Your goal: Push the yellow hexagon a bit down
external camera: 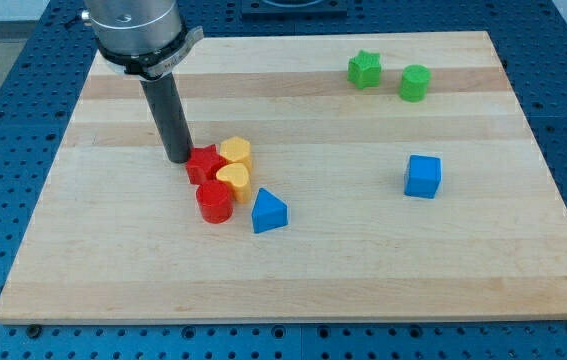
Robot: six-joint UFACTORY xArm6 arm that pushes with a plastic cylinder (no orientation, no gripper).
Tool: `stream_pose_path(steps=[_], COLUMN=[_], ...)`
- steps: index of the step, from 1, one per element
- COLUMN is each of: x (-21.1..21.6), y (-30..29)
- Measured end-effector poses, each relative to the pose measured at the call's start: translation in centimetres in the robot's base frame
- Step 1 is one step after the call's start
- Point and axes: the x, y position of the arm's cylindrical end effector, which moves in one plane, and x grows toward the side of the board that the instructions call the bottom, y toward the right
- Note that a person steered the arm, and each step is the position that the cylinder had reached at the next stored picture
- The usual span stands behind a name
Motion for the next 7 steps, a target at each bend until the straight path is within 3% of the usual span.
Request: stream_pose_path(steps=[1,3,4,7], x=[-0.5,-1.6,-3.9,-1.1], y=[6.1,8.4,13.1,9.1])
